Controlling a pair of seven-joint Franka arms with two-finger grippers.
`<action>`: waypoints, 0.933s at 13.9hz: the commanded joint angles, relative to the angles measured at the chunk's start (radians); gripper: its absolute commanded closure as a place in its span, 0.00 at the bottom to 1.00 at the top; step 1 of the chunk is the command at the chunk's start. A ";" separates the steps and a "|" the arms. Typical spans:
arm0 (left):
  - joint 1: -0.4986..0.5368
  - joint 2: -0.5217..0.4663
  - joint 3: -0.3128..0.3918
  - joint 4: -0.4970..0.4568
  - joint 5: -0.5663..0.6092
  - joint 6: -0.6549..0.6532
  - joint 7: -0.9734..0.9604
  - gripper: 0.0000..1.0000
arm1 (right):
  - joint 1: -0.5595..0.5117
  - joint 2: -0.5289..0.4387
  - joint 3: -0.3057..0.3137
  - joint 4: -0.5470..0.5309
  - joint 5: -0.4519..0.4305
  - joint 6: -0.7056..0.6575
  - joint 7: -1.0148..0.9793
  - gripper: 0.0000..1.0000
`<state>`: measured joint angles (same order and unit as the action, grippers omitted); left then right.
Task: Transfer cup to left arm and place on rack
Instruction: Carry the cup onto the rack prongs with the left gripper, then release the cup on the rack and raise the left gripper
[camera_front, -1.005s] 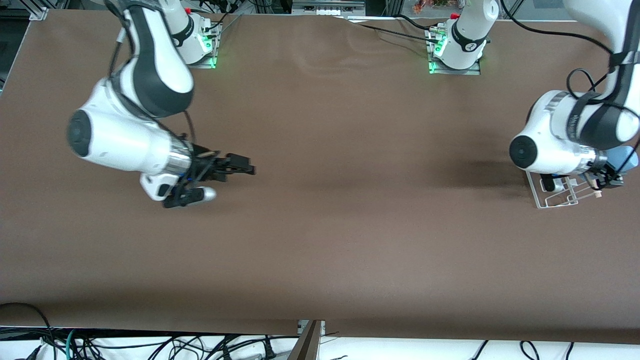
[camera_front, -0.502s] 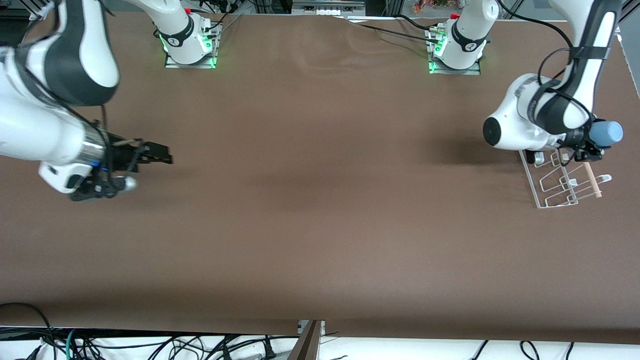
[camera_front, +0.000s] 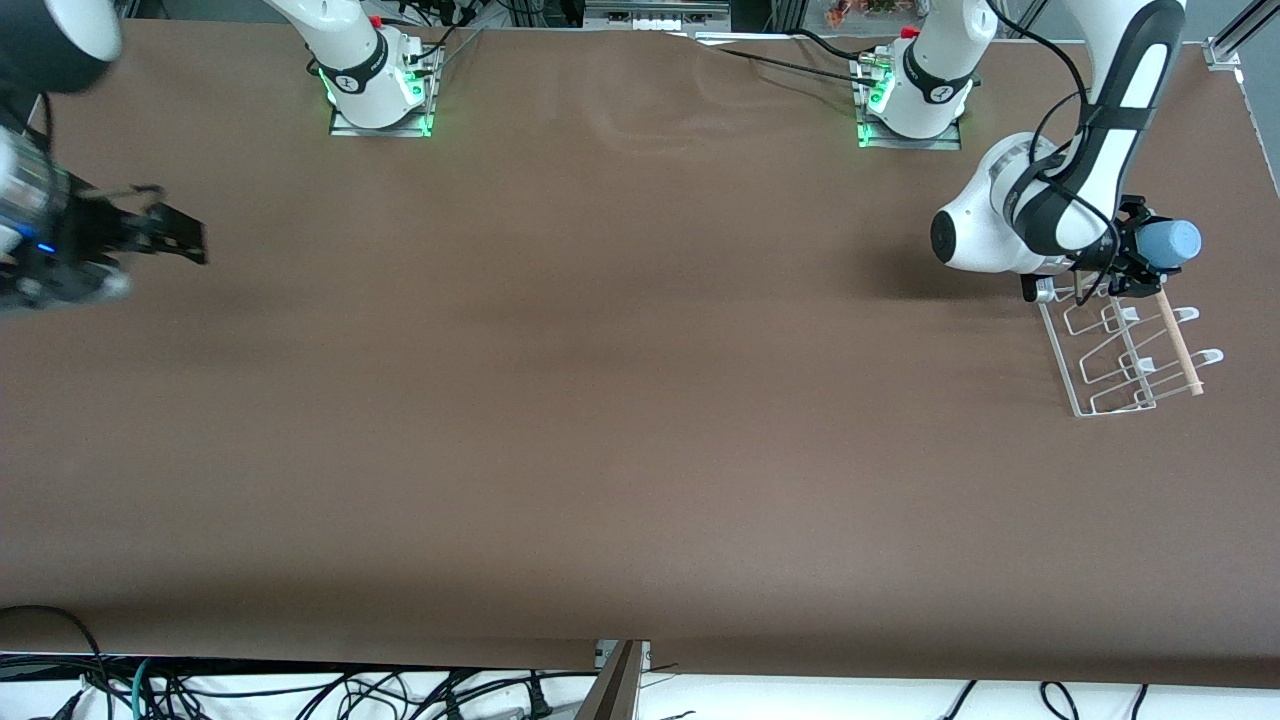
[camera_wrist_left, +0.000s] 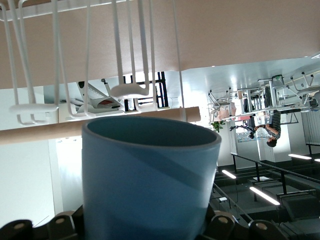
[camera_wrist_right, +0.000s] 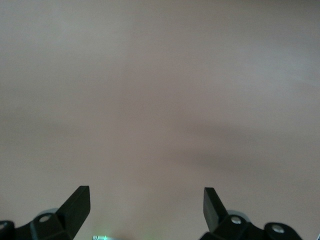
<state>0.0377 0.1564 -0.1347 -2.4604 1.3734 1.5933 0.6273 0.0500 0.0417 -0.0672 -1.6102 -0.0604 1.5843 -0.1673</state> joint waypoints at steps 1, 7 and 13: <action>-0.006 0.014 0.001 -0.012 0.050 -0.006 -0.044 1.00 | -0.067 -0.121 0.030 -0.134 -0.010 0.073 0.104 0.00; -0.004 0.109 0.001 0.000 0.102 0.008 -0.150 1.00 | -0.067 -0.100 0.032 -0.132 -0.010 0.030 0.212 0.00; -0.006 0.167 0.000 0.038 0.102 0.019 -0.207 0.01 | -0.062 -0.072 0.032 -0.086 0.045 0.028 0.190 0.00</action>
<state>0.0367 0.3168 -0.1353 -2.4531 1.4498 1.6107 0.4216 -0.0075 -0.0329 -0.0413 -1.7196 -0.0321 1.6223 0.0267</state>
